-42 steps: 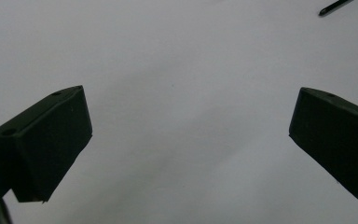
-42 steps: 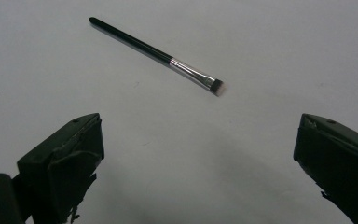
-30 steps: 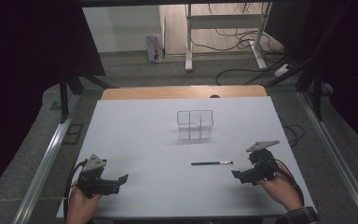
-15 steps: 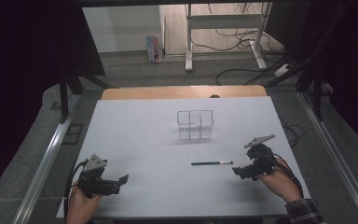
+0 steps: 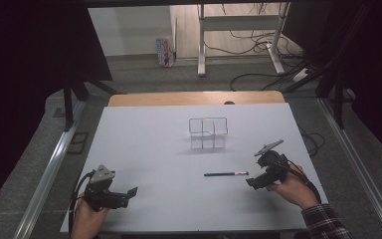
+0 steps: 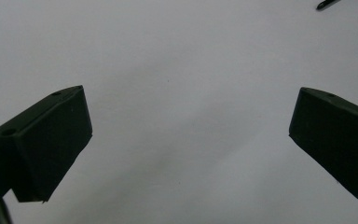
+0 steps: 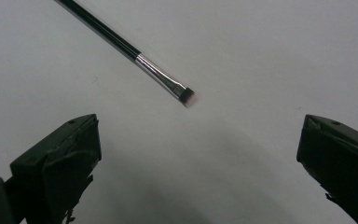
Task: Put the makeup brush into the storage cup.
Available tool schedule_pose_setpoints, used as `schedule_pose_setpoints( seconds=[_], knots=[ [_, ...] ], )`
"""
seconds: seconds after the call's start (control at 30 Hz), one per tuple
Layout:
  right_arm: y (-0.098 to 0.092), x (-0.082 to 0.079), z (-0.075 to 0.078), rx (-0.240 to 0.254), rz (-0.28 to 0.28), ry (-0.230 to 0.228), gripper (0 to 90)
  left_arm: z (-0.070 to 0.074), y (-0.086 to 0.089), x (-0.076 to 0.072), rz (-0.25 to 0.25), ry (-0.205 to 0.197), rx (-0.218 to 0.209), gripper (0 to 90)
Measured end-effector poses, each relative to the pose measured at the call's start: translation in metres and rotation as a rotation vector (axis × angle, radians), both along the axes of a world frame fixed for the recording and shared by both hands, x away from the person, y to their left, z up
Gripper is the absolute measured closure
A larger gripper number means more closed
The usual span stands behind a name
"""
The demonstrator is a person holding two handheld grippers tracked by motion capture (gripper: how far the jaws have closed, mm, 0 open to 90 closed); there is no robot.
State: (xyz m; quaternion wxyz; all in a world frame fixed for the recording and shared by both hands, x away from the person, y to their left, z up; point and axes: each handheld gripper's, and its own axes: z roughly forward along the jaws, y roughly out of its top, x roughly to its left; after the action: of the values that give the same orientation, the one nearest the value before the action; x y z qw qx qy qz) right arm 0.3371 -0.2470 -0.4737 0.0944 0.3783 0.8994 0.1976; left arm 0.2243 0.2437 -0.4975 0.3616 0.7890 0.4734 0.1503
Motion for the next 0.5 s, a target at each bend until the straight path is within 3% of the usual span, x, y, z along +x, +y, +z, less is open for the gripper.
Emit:
schedule_pose_setpoints(
  seconds=[0.5],
  knots=[
    [0.02,0.013,0.0,-0.044,0.045,0.039,5.4,-0.001,0.0,0.0,-0.001,0.004,0.003,0.0]
  ],
)
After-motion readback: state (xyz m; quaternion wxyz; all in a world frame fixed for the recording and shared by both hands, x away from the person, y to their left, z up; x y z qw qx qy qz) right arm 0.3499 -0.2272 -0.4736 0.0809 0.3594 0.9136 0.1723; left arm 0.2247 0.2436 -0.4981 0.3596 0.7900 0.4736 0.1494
